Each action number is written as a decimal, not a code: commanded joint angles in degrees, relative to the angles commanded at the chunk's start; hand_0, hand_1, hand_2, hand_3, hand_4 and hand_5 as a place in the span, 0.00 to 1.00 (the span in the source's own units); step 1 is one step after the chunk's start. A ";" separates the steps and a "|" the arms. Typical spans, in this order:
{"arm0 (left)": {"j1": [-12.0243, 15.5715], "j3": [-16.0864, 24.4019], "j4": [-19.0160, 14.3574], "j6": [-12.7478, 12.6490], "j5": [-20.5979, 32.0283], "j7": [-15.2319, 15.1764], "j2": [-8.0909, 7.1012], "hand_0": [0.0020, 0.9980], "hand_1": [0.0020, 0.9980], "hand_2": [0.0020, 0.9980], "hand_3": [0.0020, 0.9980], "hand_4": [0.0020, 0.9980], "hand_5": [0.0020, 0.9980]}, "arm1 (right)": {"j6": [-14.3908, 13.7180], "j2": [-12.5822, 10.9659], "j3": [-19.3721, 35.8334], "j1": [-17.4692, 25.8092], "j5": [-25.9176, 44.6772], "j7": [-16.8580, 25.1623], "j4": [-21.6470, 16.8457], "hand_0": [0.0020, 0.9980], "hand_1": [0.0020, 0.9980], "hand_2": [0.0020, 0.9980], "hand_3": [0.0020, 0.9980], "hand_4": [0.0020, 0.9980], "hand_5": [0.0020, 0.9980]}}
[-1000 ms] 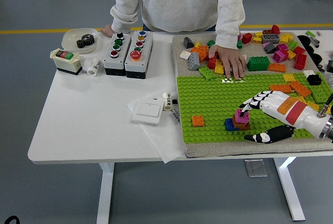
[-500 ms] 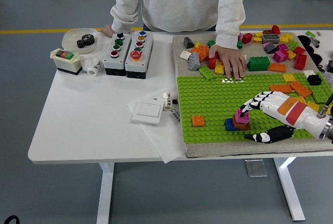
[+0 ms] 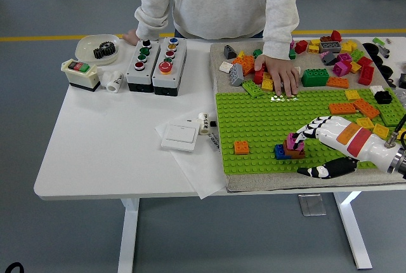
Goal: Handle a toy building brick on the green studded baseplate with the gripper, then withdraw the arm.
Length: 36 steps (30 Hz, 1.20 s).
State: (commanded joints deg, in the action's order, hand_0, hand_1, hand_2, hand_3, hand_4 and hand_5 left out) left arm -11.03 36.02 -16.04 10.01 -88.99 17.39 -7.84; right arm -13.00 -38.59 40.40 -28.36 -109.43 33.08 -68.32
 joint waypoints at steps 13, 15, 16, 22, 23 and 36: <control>0.04 0.01 -0.03 0.05 -0.06 0.01 0.00 0.73 0.74 0.74 0.60 0.66 0.60 | -0.07 -0.04 -0.19 0.03 -0.34 0.00 0.12 0.71 0.67 0.71 0.61 0.85 0.72; 0.07 0.02 -0.03 0.06 -0.10 0.02 0.01 0.73 0.74 0.74 0.60 0.66 0.60 | -0.11 -0.03 -0.27 -0.03 -0.40 0.02 -0.01 0.71 0.67 0.71 0.61 0.85 0.72; 0.09 0.03 -0.03 0.06 -0.12 0.03 0.01 0.73 0.74 0.74 0.60 0.66 0.60 | -0.12 0.00 -0.30 -0.07 -0.45 0.01 -0.03 0.71 0.67 0.71 0.61 0.85 0.72; 0.19 0.08 -0.03 0.09 -0.21 0.08 0.02 0.73 0.74 0.74 0.60 0.66 0.60 | -0.25 0.10 -0.75 -0.21 -1.07 -0.18 -0.21 0.71 0.67 0.71 0.61 0.85 0.72; 0.19 0.10 -0.02 0.10 -0.24 0.08 0.02 0.73 0.74 0.74 0.60 0.66 0.60 | -0.27 0.11 -0.80 -0.23 -1.14 -0.19 -0.23 0.71 0.67 0.71 0.61 0.85 0.72; 0.14 0.05 -0.03 0.13 -0.18 0.14 -0.02 0.73 0.74 0.74 0.60 0.66 0.60 | -0.30 0.31 -1.36 -0.63 -2.30 -0.76 -0.19 0.71 0.68 0.71 0.61 0.85 0.72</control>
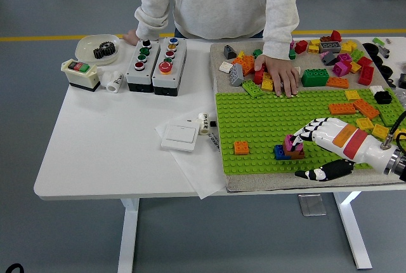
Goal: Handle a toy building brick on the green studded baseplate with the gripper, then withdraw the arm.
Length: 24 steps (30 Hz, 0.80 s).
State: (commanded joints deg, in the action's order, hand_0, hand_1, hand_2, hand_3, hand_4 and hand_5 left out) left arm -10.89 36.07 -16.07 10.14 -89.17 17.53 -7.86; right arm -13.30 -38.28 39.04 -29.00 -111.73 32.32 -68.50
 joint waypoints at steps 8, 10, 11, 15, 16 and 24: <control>-0.14 -0.22 0.01 -0.05 0.31 -0.03 -0.05 0.73 0.73 0.74 0.60 0.66 0.60 | 0.08 0.01 -0.20 -0.12 -0.41 -0.25 -0.13 0.71 0.68 0.71 0.61 0.85 0.72; -0.16 -0.26 0.00 -0.06 0.38 -0.03 -0.06 0.73 0.73 0.74 0.60 0.66 0.60 | 0.11 0.00 -0.31 -0.12 -0.53 -0.32 -0.17 0.71 0.68 0.71 0.61 0.85 0.72; -0.17 -0.30 0.00 -0.07 0.44 -0.04 -0.07 0.73 0.73 0.74 0.60 0.66 0.60 | 0.14 0.00 -0.45 -0.14 -0.65 -0.38 -0.23 0.71 0.68 0.71 0.61 0.85 0.72; -0.19 -0.33 0.00 -0.05 0.46 -0.04 -0.08 0.73 0.73 0.74 0.60 0.66 0.60 | 0.26 0.01 -0.73 -0.15 -1.06 -0.53 -0.40 0.71 0.68 0.71 0.61 0.85 0.72; -0.19 -0.33 0.00 -0.05 0.46 -0.04 -0.08 0.73 0.73 0.74 0.60 0.66 0.60 | 0.27 0.01 -0.73 -0.15 -1.07 -0.53 -0.41 0.71 0.68 0.71 0.61 0.85 0.72; -0.22 -0.42 -0.01 -0.03 0.55 -0.06 -0.08 0.73 0.74 0.74 0.60 0.66 0.60 | 0.05 -0.02 -0.82 -0.24 -1.57 -0.54 -0.61 0.71 0.67 0.71 0.61 0.85 0.72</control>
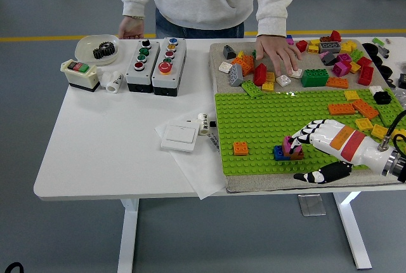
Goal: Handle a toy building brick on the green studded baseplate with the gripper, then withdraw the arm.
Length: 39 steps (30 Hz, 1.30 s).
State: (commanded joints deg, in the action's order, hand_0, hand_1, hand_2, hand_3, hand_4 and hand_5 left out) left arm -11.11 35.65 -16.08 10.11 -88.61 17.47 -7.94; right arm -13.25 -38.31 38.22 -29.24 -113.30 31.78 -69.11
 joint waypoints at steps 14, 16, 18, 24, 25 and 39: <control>-0.06 -0.08 0.00 0.17 0.22 -0.04 -0.09 0.73 0.74 0.74 0.60 0.66 0.60 | -0.18 -0.51 2.46 0.15 0.79 0.38 -1.15 0.71 0.67 0.71 0.61 0.86 0.72; -0.04 -0.04 0.01 0.22 0.20 -0.04 -0.10 0.73 0.74 0.74 0.60 0.66 0.60 | 0.01 -0.65 3.08 0.26 1.14 0.47 -1.42 0.71 0.67 0.71 0.61 0.86 0.72; -0.04 0.00 0.01 0.27 0.16 -0.04 -0.10 0.73 0.74 0.74 0.60 0.66 0.60 | 0.06 -0.71 3.42 0.33 1.34 0.52 -1.53 0.71 0.67 0.71 0.61 0.86 0.72; 0.02 0.10 0.01 0.43 0.10 -0.03 -0.10 0.73 0.74 0.74 0.60 0.66 0.60 | 0.53 -0.77 4.86 0.72 3.23 0.66 -1.39 0.71 0.67 0.71 0.61 0.86 0.72; 0.06 0.17 0.02 0.47 0.02 -0.02 -0.09 0.73 0.74 0.74 0.60 0.66 0.60 | 0.68 -0.71 5.45 0.89 4.10 0.61 -1.09 0.71 0.67 0.71 0.62 0.86 0.72; 0.51 0.73 0.03 0.82 -0.86 -0.02 -0.10 0.73 0.74 0.74 0.60 0.66 0.60 | 3.59 0.02 11.59 2.84 13.64 -1.10 0.70 0.73 0.68 0.71 0.62 0.86 0.72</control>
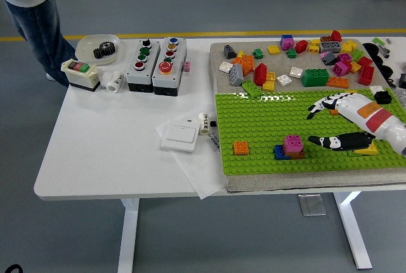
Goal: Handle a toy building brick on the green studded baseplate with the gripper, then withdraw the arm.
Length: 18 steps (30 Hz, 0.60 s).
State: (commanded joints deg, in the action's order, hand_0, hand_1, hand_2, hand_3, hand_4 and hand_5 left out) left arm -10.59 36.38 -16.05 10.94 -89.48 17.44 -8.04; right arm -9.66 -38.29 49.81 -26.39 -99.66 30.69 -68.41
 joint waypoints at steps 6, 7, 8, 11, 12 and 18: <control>0.13 0.16 0.02 -0.09 -0.34 -0.05 0.08 0.73 0.74 0.74 0.60 0.66 0.60 | 4.68 2.07 4.92 1.78 6.65 -2.78 0.59 0.74 0.68 0.71 0.62 0.86 0.72; 0.14 0.18 0.02 -0.09 -0.40 -0.06 0.09 0.73 0.74 0.74 0.60 0.66 0.60 | 5.71 2.33 5.51 1.92 8.69 -3.33 0.66 0.74 0.68 0.71 0.62 0.86 0.72; 0.15 0.22 0.03 -0.10 -0.49 -0.07 0.10 0.73 0.74 0.74 0.60 0.66 0.60 | 6.91 2.64 6.17 2.06 10.76 -4.18 0.83 0.74 0.68 0.71 0.62 0.86 0.72; 0.21 0.34 0.05 -0.16 -0.65 -0.07 0.13 0.74 0.74 0.73 0.60 0.66 0.60 | 9.51 3.14 7.28 2.27 16.51 -6.59 1.27 0.74 0.69 0.72 0.64 0.86 0.71; 0.23 0.35 0.06 -0.18 -0.69 -0.07 0.14 0.74 0.74 0.73 0.60 0.66 0.60 | 10.32 3.25 7.60 2.34 18.78 -7.52 1.42 0.74 0.69 0.72 0.64 0.86 0.71; 0.27 0.55 0.10 -0.28 -1.01 -0.05 0.16 0.74 0.75 0.73 0.60 0.66 0.60 | 14.79 3.65 9.94 2.58 32.64 -13.78 2.69 0.75 0.73 0.76 0.71 0.88 0.69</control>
State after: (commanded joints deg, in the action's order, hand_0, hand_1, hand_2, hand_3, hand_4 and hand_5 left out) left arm -10.32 36.93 -15.95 10.66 -90.48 17.39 -7.88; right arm 5.12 -34.63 59.75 -23.81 -67.02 16.91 -65.72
